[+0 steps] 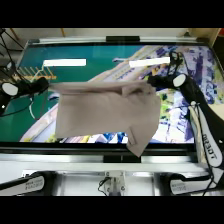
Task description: Fold the shirts.
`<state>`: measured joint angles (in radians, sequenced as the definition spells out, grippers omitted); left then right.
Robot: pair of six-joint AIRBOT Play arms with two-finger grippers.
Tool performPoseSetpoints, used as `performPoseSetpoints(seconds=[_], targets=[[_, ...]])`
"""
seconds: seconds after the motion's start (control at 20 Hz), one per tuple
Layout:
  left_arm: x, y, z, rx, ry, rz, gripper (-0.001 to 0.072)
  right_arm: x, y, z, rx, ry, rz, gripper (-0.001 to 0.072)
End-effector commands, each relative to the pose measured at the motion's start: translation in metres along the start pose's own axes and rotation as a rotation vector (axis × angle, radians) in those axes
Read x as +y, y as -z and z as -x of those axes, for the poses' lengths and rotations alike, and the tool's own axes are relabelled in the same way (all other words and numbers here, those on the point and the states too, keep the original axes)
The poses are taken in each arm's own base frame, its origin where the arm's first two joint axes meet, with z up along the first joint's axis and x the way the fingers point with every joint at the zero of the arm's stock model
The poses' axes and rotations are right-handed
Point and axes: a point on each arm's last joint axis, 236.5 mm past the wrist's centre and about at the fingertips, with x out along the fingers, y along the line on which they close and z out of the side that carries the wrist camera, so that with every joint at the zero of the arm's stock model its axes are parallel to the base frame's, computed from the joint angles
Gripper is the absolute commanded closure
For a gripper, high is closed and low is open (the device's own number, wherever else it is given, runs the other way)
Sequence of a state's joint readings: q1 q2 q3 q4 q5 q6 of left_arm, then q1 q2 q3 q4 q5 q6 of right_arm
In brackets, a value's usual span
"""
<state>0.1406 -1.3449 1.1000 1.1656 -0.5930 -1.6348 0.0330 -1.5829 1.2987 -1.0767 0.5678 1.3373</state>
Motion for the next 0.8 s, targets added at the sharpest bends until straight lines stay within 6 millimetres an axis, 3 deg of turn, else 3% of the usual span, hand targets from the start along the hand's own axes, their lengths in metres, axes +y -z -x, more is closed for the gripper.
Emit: performPoseSetpoints(seconds=[0.0,0.05,0.1,0.15,0.25,0.35,0.4,0.45,0.55,0.65,0.75], targets=[[-0.002,0.032,-0.023,0.114,0.003,0.018,0.0624,0.017,0.024,-0.013,0.079,-0.056,-0.078,0.0621],[-0.004,0.038,-0.02,0.148,0.005,0.02,0.0455,0.021,0.019,-0.004,0.076,-0.069,-0.084,0.0585],[-0.003,0.043,-0.014,0.189,0.004,0.019,0.0268,0.024,0.012,0.009,0.07,-0.079,-0.078,0.0315],[-0.001,0.044,-0.004,0.24,0.003,0.014,0.0166,0.026,0.003,0.027,0.064,-0.089,-0.067,0.0142],[0.009,0.045,0.026,0.369,0.008,-0.039,0.0162,0.018,-0.009,0.069,0.084,-0.071,-0.016,0.0142],[0.033,0.054,0.063,0.512,-0.028,-0.042,0.0162,-0.012,0.002,0.112,0.162,0.016,0.047,0.0147],[0.049,0.067,0.079,0.586,-0.051,-0.046,0.0162,-0.031,0.019,0.131,0.242,0.067,0.065,0.0158],[0.064,0.084,0.092,0.653,-0.072,-0.028,0.0162,-0.047,0.042,0.151,0.347,0.103,0.06,0.0222],[0.084,0.13,0.105,0.735,-0.079,0.021,0.0162,-0.064,0.091,0.18,0.529,0.095,0.04,0.0224],[0.101,0.189,0.111,0.805,-0.088,0.07,0.0162,-0.076,0.132,0.199,0.637,0.086,-0.027,0.0223],[0.108,0.223,0.106,0.805,-0.08,0.095,0.0163,-0.081,0.157,0.206,0.661,0.081,-0.091,0.0222]])
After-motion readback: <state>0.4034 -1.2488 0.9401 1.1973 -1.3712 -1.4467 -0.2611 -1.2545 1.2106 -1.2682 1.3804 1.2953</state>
